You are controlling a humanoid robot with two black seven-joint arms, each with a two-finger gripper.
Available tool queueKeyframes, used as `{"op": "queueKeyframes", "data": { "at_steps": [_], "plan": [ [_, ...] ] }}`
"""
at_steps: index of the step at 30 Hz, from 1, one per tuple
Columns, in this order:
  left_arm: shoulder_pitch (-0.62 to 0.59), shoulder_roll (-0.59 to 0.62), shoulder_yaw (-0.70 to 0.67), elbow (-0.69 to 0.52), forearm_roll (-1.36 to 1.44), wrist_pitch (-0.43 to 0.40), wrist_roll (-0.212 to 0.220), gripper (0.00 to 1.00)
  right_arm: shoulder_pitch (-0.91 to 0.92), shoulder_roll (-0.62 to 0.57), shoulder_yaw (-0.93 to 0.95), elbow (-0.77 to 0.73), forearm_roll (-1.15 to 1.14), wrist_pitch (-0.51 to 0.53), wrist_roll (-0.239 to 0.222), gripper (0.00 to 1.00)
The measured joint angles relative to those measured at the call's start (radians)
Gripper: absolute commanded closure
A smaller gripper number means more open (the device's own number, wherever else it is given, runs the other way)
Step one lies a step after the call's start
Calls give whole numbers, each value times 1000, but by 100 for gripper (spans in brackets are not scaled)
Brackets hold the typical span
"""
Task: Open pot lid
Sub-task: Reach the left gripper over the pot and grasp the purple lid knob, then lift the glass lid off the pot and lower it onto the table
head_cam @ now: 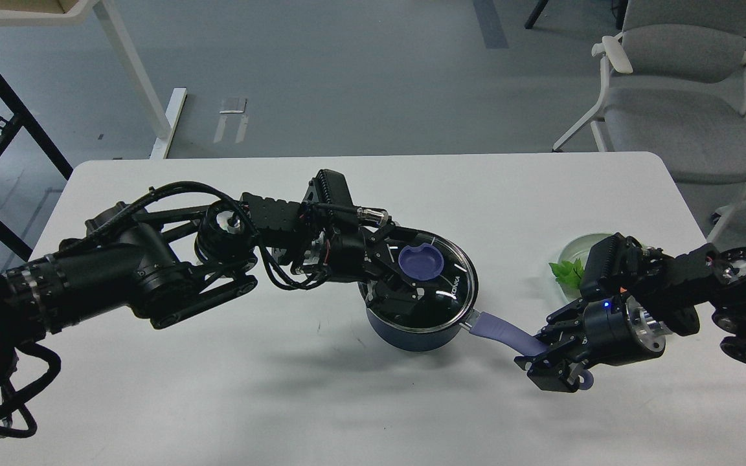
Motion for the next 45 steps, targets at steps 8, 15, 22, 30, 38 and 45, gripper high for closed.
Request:
{"op": "queueKeyframes", "data": {
  "at_steps": [8,15,22,30,38,45],
  "plan": [
    [0,-15,4,24,0,1,0,14,-1,-1,0,0,1,0,0,69],
    [13,-19,4,25,0,-1,0,36,-2,-2,0,0,1,0,0,69],
    [11,-21,3,22,-2,-1,14,68,-2,-3,0,0,1,0,0,69],
    [-12,-6,0,-12,-8,20,39,68,-3,-5,0,0,1,0,0,69],
    [-51,162,-1,-142,-16,25,28,68,-3,-6,1,1,1,0,0,69],
    [-2,419,0,-279,-44,78,8,67,-3,-9,3,2,2,0,0,69]
  ]
}}
